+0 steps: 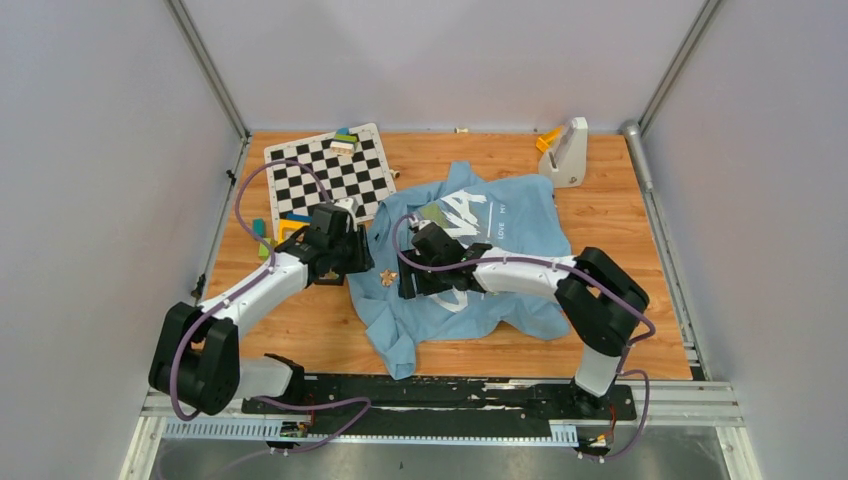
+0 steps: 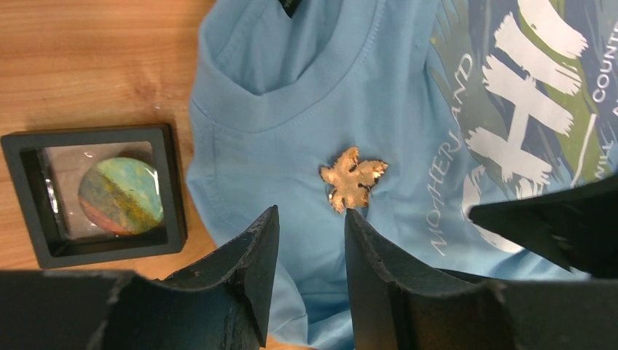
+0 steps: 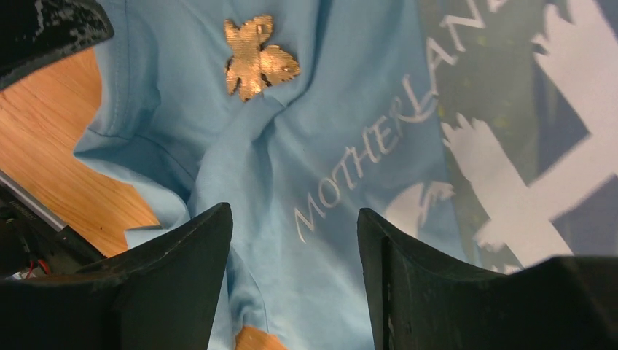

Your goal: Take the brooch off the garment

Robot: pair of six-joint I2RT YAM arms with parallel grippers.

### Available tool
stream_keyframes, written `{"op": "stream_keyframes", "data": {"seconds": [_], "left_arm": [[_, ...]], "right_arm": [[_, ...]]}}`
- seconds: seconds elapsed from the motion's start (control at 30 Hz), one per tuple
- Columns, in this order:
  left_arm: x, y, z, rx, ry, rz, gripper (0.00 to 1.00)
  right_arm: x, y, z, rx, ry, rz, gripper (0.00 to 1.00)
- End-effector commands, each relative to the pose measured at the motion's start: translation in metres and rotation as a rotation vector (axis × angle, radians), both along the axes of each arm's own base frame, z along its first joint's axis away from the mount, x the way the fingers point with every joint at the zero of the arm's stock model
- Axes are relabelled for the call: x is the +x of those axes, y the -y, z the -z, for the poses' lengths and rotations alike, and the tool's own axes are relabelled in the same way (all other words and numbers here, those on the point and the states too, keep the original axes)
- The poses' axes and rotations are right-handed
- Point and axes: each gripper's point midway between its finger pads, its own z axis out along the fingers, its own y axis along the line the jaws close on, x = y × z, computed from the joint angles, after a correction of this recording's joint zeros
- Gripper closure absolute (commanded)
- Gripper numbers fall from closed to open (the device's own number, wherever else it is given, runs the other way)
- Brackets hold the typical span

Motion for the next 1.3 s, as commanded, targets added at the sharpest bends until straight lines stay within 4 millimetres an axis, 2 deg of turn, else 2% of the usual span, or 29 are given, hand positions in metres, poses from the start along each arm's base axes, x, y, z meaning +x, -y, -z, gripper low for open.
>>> {"op": "stream_keyframes", "data": {"seconds": [0.0,0.1,0.23,0.37,0.4,0.47,0.5,0.6,0.7,0.77,0.93,1.1,1.27], "left_arm": [[0.007,0.011,-0.027,-0.082,0.113,0.031,0.54],[0.003,0.009,-0.027,-0.077,0.119,0.037,0.54],[-0.001,0.013,-0.029,-0.085,0.116,0.077,0.54],[-0.004,0.018,-0.028,-0.103,0.117,0.113,0.53],[-0.003,0.019,-0.029,-0.110,0.125,0.118,0.52],[-0.002,0.022,-0.028,-0.124,0.131,0.125,0.52],[-0.003,0.023,-0.026,-0.130,0.127,0.128,0.52],[-0.003,0.031,-0.024,-0.164,0.124,0.159,0.53],[-0.006,0.038,-0.017,-0.185,0.094,0.197,0.52],[-0.008,0.045,-0.015,-0.212,0.078,0.224,0.51],[-0.018,0.061,-0.010,-0.299,0.023,0.286,0.50],[-0.030,0.071,0.000,-0.364,-0.043,0.330,0.56],[-0.038,0.066,0.024,-0.327,-0.112,0.334,0.57]], "right_arm": [[0.014,-0.036,-0.008,0.043,0.075,-0.043,0.37],[0.013,-0.045,-0.001,0.046,0.069,-0.055,0.39],[0.012,-0.044,0.014,0.002,0.042,-0.047,0.47],[0.003,-0.050,0.018,-0.007,0.071,-0.107,0.52],[0.002,-0.052,0.018,-0.007,0.078,-0.121,0.60],[0.000,-0.055,0.015,-0.002,0.089,-0.138,0.89],[0.000,-0.055,0.012,0.006,0.100,-0.141,0.99],[-0.005,-0.047,0.001,0.059,0.158,-0.135,1.00],[-0.009,-0.039,-0.027,0.164,0.248,-0.125,1.00],[-0.011,-0.029,-0.032,0.182,0.278,-0.111,1.00],[-0.017,-0.011,-0.031,0.177,0.294,-0.094,1.00],[-0.020,-0.005,-0.024,0.158,0.279,-0.085,1.00],[-0.019,0.002,-0.015,0.127,0.262,-0.044,1.00]]}}
